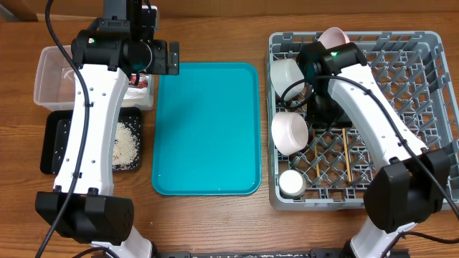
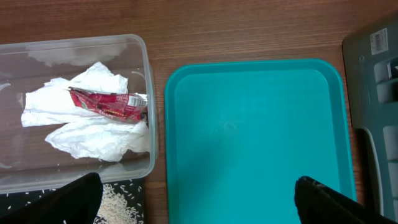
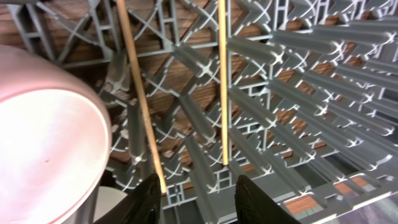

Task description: Sort waste into correct bins and load items into the dishwasher

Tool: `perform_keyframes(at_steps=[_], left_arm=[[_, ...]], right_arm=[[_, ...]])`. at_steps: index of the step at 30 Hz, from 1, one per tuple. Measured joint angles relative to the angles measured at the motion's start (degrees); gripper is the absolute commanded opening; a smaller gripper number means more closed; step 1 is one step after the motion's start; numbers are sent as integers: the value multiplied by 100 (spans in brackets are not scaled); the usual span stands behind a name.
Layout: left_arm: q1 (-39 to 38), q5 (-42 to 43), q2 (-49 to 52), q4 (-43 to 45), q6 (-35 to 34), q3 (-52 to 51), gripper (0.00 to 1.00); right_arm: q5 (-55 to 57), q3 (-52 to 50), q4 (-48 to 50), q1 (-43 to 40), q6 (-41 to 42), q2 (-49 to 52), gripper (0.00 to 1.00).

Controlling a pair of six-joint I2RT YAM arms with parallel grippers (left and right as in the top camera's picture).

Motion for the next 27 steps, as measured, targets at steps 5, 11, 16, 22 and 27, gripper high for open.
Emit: perform_keyframes(at_steps=[5,11,16,22,27], left_arm=[[0,0,0,2,0,0,100],[0,2,0,0,0,0,100],[0,2,0,0,0,0,100],[0,2,0,0,0,0,100],[0,2,0,0,0,0,100]], right_arm=[[-214,345,68,208,219,-483,76],[-361,990,-13,549,638,-2218,100],[-400,1086,-103,551,737,-3338,100],[-501,1084,-481,551,776,-3609,100],[-319,1084,-402,551,769,-3729,100]])
